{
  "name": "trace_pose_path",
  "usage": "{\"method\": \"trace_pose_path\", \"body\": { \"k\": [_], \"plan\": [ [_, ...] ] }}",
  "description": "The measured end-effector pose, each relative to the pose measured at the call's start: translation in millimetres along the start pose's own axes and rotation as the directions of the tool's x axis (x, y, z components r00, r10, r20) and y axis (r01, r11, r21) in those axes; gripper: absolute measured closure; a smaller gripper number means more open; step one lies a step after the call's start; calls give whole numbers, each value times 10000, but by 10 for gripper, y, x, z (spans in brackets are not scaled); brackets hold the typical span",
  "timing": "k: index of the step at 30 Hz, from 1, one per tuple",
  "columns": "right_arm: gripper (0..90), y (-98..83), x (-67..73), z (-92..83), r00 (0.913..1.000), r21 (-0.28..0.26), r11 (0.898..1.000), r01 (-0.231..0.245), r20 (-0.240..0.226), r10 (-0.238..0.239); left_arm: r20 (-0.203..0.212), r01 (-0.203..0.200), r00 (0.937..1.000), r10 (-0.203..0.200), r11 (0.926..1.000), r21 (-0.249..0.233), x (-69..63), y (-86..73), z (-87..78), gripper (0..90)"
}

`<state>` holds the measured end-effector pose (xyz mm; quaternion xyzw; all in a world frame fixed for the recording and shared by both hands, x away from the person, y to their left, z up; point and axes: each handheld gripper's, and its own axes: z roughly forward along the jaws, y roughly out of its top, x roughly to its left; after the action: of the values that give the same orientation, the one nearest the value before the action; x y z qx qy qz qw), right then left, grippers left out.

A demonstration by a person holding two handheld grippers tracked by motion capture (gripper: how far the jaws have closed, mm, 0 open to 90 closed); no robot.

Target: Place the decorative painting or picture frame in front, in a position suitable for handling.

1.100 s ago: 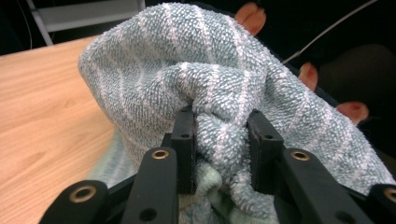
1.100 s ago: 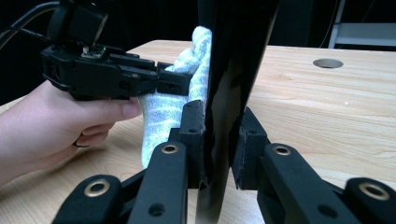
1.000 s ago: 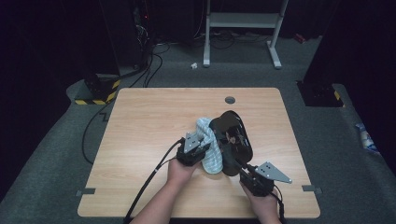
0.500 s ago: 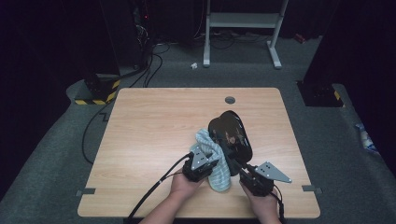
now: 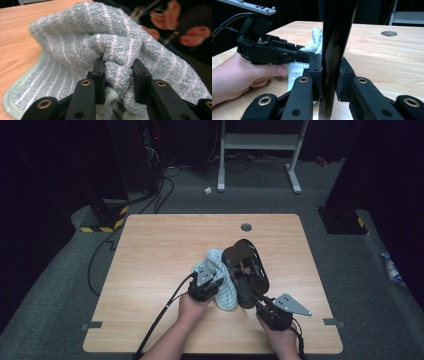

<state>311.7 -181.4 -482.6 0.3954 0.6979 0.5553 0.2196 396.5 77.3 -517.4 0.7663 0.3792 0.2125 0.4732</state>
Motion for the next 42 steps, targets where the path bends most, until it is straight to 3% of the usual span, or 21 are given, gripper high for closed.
{"method": "trace_pose_path", "body": {
  "k": [6,11,16,21,24,27,34,42],
  "plan": [
    [742,12,9,-2,10000,126,9999,-80,45,79,293,-310,9991,308,9995,68,-146,-18,-17,687],
    [642,43,-10,-25,9998,76,9997,-220,-34,220,312,-291,9991,287,9995,124,-143,-15,-14,687],
    [535,172,-40,-150,9988,-407,9980,-481,37,483,360,-259,9990,255,9996,115,-160,-15,-17,687],
    [609,386,-27,-315,9998,-1122,9936,-127,136,144,478,-352,9983,344,9992,175,-201,-20,-33,687],
    [730,464,-7,-335,9998,-1172,9930,111,186,-90,614,-329,9976,316,9993,197,-230,-19,-41,687],
    [774,490,9,-300,9994,-1222,9925,64,353,-21,695,-255,9973,243,9995,171,-261,-15,-42,687],
    [779,515,7,-205,9985,-1305,9914,89,555,-17,1071,-301,9938,297,9995,22,-413,-9,-45,687],
    [779,495,-39,-206,9985,-1443,9895,-105,524,183,1664,-491,9847,519,9986,-212,-630,-7,-137,686]
  ]
}}
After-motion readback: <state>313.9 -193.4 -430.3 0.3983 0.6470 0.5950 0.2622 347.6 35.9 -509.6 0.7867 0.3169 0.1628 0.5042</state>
